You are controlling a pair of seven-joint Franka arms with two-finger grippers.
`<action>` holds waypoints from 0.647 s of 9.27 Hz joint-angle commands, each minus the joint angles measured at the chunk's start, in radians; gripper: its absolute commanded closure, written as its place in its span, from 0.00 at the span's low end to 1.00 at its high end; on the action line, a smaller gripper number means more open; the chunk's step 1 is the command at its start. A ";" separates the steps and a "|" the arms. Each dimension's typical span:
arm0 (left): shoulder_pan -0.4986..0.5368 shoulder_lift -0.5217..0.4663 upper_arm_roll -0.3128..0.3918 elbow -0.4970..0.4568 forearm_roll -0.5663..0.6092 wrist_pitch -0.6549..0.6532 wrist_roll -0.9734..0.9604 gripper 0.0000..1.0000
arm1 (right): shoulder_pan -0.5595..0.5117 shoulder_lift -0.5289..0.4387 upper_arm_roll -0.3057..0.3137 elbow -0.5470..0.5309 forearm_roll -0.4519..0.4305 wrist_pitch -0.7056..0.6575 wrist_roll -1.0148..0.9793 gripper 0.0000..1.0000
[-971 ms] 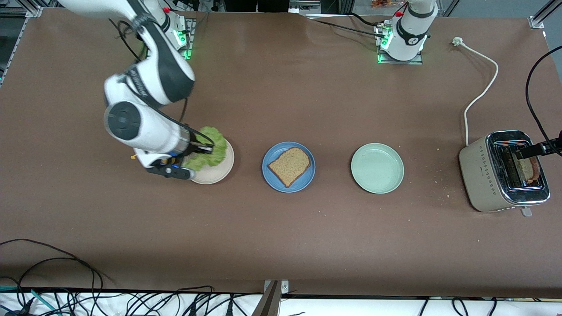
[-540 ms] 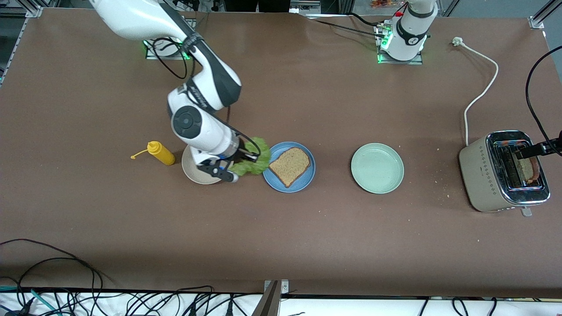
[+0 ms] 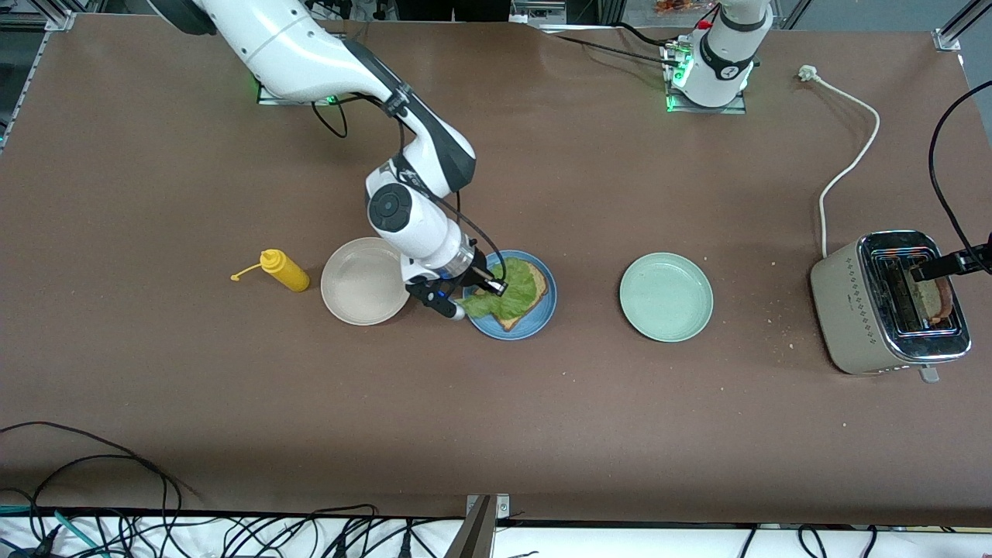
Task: Make sandwich in blue plate with both arms
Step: 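Lower the lettuce onto the bread and open the right gripper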
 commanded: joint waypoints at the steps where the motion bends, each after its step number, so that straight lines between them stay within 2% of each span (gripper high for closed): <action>1: -0.003 -0.014 -0.002 0.010 -0.016 -0.008 0.023 0.00 | 0.022 0.030 -0.002 0.014 0.014 0.049 0.020 0.09; 2: -0.003 -0.011 -0.015 0.010 -0.018 -0.008 0.023 0.00 | 0.021 0.023 -0.002 0.012 0.013 0.040 0.017 0.00; 5: -0.005 -0.007 -0.025 0.011 -0.010 -0.009 0.019 0.00 | 0.021 -0.038 -0.036 -0.056 -0.001 0.017 0.008 0.00; 6: -0.003 -0.007 -0.023 0.011 -0.018 -0.009 0.020 0.00 | 0.022 -0.078 -0.059 -0.058 -0.015 -0.077 0.002 0.00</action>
